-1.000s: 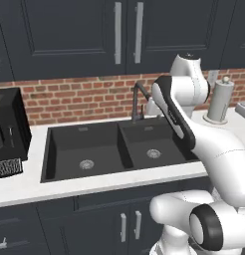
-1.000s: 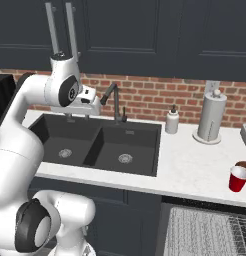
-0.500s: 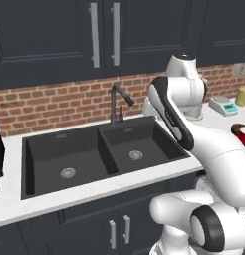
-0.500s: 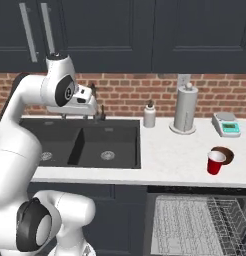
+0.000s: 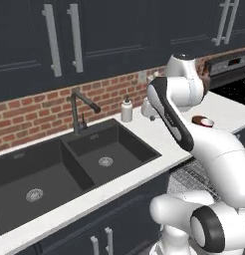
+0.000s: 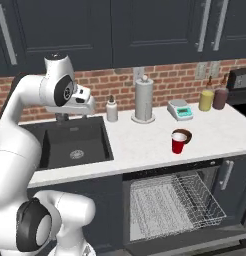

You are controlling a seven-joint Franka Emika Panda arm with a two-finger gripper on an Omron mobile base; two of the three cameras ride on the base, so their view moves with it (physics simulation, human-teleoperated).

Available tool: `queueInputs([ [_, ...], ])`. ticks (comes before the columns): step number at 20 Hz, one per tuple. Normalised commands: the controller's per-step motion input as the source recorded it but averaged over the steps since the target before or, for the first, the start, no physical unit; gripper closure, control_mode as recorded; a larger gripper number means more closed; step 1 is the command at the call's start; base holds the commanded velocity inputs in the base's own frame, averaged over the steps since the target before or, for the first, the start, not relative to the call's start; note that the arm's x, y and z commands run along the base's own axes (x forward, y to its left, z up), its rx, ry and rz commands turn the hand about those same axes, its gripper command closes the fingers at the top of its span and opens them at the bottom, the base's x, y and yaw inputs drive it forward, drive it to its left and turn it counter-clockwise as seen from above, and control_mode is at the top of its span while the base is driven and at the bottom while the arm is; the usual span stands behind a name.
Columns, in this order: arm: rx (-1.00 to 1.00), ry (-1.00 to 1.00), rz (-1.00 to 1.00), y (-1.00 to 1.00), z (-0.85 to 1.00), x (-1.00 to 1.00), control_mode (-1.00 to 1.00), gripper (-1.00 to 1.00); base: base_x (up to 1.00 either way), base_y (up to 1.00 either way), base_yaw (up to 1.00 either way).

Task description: Pick up the cup and bowl from the counter, place them in the dishwasher, and close the dishwasher door.

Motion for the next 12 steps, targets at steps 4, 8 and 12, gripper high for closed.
queueInputs([
  [4, 0.0, 0.0, 0.0, 0.0, 0.0, 0.0, 1.0, -1.0, 0.0, 0.23, -0.42],
  [8, 0.0, 0.0, 0.0, 0.0, 0.0, 0.0, 1.0, -1.0, 0.01, 0.32, -0.39],
  [12, 0.0, 0.0, 0.0, 0.0, 0.0, 0.0, 1.0, -1.0, 0.07, 0.34, -0.34],
])
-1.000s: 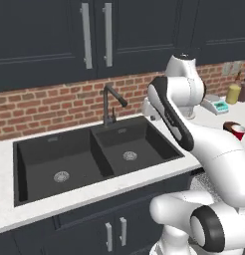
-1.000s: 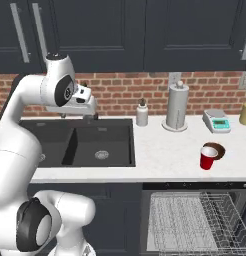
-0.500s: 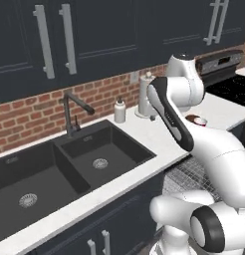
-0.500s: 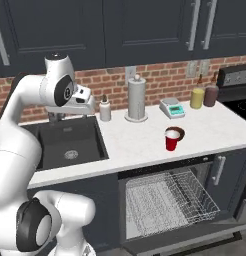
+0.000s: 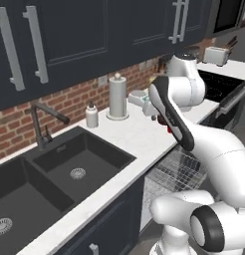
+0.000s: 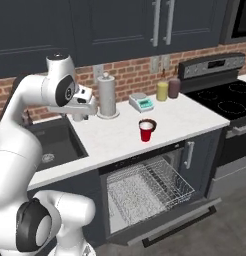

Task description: Pick up the cup and bowl from the counter, place them in the dishwasher, and close the dishwasher door.

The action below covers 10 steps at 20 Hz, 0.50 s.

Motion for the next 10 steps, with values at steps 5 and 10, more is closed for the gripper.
queueInputs([
  [5, 0.0, 0.0, 0.0, 0.0, 0.0, 0.0, 1.0, -1.0, 0.11, 0.28, -0.29],
  [10, 0.0, 0.0, 0.0, 0.0, 0.0, 0.0, 1.0, -1.0, 0.15, 0.23, -0.27],
])
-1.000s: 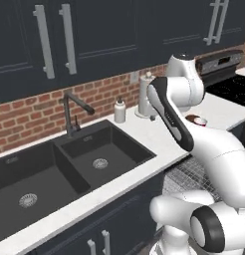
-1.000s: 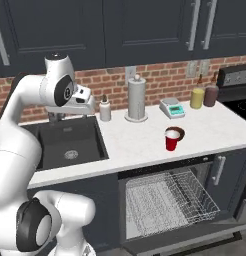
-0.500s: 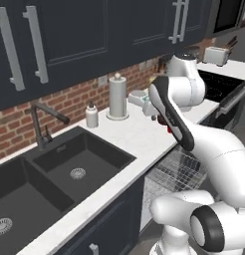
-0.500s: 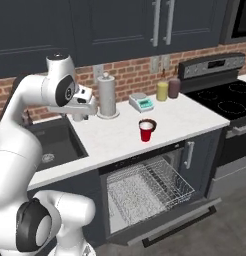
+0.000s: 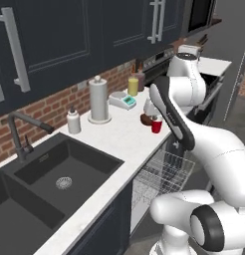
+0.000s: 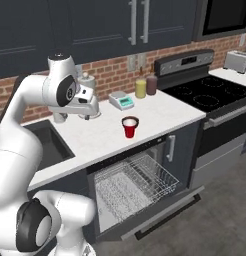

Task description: Pick up the cup and bowl from the counter, place them in the dishwasher, and close the dishwasher door.

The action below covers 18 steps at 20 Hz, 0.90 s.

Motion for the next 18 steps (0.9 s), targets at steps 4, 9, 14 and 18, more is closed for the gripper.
queueInputs([
  [4, 0.0, 0.0, 0.0, 0.0, 0.0, 0.0, 1.0, -1.0, 0.14, 0.09, -0.24],
  [9, 0.0, 0.0, 0.0, 0.0, 0.0, 0.0, 1.0, -1.0, 0.04, 0.0, -0.19],
  [14, 0.0, 0.05, -0.18, 0.0, 0.0, 0.28, -1.0, -1.0, 0.0, 0.0, 0.0],
  [18, 0.0, 0.06, -0.19, 0.0, -0.03, 0.54, -1.0, -1.0, 0.0, 0.0, 0.0],
])
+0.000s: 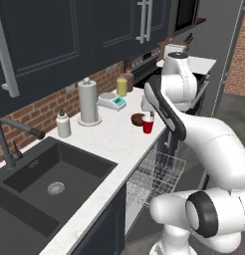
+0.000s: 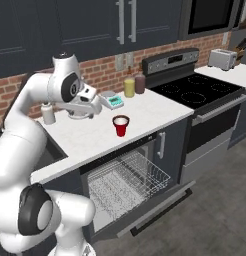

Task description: Pick up the cup and bowl from the counter, place them in the dishwasher, and close the dishwasher door.

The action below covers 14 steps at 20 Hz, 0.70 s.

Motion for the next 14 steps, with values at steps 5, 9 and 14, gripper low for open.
queueInputs([
  [5, 0.0, 0.1, -0.22, -0.01, -0.17, 0.91, -1.0, -1.0, 0.0, 0.0, 0.0],
  [9, 0.02, 0.11, -0.2, -0.24, -0.37, 0.89, -1.0, -1.0, 0.0, 0.0, 0.0],
  [14, 0.06, 0.08, -0.13, -0.47, -0.53, 0.74, -1.0, -1.0, 0.0, 0.0, 0.0],
])
